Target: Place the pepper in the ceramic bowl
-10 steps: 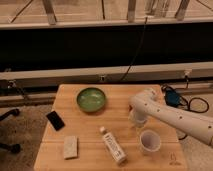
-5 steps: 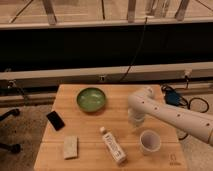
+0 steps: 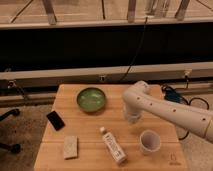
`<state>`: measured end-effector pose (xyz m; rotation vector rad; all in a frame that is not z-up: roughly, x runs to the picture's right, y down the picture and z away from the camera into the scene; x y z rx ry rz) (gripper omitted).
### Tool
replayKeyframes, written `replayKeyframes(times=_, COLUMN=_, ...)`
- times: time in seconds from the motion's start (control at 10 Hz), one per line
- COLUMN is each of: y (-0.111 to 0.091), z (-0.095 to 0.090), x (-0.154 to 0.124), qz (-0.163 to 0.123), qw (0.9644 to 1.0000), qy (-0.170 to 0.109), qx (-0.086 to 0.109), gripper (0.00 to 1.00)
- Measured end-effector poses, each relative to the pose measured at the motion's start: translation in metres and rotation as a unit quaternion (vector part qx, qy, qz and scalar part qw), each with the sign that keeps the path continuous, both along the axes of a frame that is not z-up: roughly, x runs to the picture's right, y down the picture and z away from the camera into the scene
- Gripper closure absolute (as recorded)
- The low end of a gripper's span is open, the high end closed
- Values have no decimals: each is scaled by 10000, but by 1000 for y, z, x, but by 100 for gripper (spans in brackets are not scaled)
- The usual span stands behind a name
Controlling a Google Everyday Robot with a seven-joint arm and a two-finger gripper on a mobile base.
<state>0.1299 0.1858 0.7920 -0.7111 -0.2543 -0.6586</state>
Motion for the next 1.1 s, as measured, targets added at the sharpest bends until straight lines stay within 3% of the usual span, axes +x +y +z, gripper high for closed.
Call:
replayKeyframes(times=0.1, y=-3, z=-3, x=-4, qz=-5, qw=10000, qy=5, qx=0, gripper=93)
replayKeyframes(times=0.4, y=-17, z=6, x=1, qz=-137, qw=9999, qy=-81, qx=44, gripper=64)
replayKeyframes(times=0.8, y=-80, z=48, x=8, qz=-333, qw=9990, qy=-260, qx=120, gripper=25)
replayKeyframes(times=1.0, y=-112, z=67, x=17, qz=-406, qw=9983, qy=-393, qx=174, gripper=20)
replayKeyframes(times=1.1, y=-119, z=71, x=23, qz=-431, qw=9979, qy=-442, qx=190, gripper=20)
